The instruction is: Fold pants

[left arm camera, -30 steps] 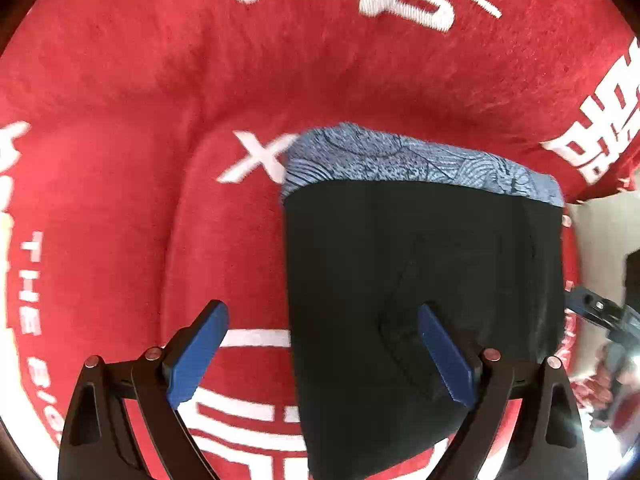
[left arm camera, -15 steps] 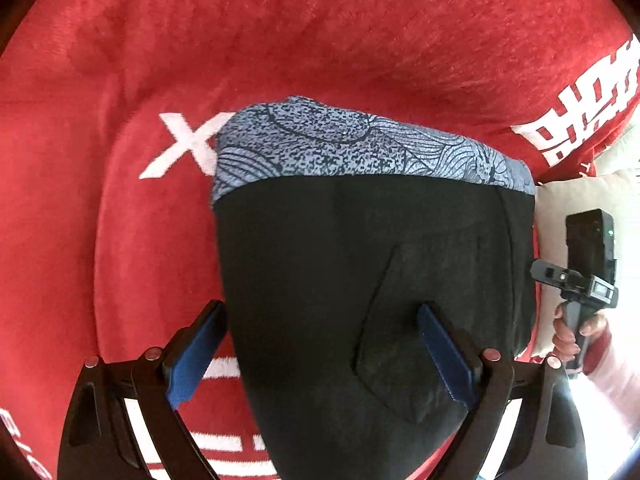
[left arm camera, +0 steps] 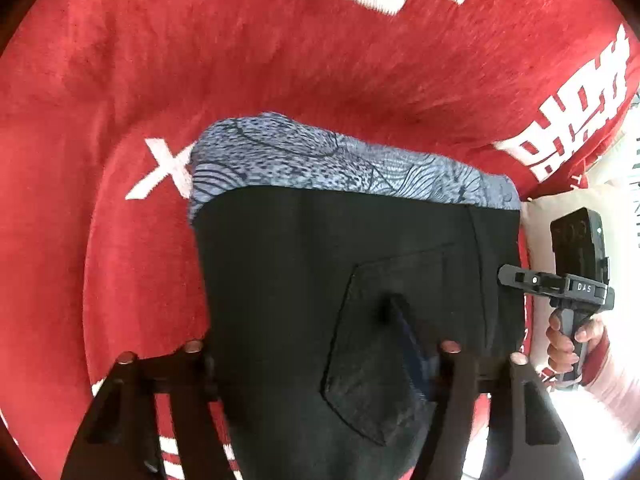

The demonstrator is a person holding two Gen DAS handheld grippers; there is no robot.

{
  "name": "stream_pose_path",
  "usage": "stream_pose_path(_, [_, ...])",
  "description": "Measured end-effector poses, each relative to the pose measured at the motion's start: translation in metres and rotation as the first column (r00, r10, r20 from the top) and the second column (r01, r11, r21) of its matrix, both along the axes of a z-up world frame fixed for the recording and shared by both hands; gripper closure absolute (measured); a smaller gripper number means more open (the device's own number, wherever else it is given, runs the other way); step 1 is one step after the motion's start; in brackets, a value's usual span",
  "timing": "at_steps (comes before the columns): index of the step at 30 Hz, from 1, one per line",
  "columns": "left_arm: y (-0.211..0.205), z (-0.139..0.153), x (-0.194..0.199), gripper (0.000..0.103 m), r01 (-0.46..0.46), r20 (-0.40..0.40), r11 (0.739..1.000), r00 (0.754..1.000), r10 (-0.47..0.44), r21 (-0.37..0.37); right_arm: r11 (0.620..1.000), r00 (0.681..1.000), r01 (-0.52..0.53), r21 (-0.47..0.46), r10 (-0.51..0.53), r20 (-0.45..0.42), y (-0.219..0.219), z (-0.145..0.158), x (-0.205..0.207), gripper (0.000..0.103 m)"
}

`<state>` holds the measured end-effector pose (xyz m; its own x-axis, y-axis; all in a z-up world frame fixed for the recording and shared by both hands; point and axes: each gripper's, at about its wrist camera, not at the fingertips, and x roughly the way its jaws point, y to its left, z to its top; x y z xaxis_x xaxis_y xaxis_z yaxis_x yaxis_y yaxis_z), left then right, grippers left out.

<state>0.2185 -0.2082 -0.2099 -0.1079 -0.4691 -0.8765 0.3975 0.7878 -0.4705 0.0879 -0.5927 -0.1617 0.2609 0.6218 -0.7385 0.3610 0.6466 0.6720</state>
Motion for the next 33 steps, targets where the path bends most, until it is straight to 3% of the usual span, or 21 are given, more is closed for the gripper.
stream_pose_path(5, [0.004, 0.015, -0.006, 0.042, 0.004, 0.017, 1.0, 1.0, -0.003, -0.021, 0.997, 0.998, 0.061, 0.046, -0.061, 0.016, -0.002, 0.01, -0.009, 0.066])
stream_pose_path(22, [0.033, 0.066, -0.059, 0.042, 0.033, 0.013, 0.998, 0.999, -0.032, -0.062, 0.992, 0.996, 0.085, 0.094, -0.086, 0.005, 0.037, 0.046, -0.06, 0.067])
stream_pose_path(27, [0.048, 0.057, -0.083, 0.042, 0.017, -0.004, 0.999, 1.0, -0.018, -0.036, 0.993, 0.997, 0.083, 0.087, -0.083, -0.003, 0.052, 0.049, -0.088, 0.067])
stream_pose_path(30, [0.061, 0.038, -0.094, 0.042, -0.003, -0.029, 1.0, 1.0, 0.003, -0.01, 0.993, 0.996, 0.085, 0.077, -0.082, -0.038, 0.065, 0.032, -0.101, 0.067])
stream_pose_path(33, [0.07, 0.026, -0.1, 0.042, -0.004, 0.007, 1.0, 1.0, 0.004, -0.001, 0.995, 0.996, 0.084, 0.056, -0.082, -0.034, 0.068, 0.019, -0.112, 0.067])
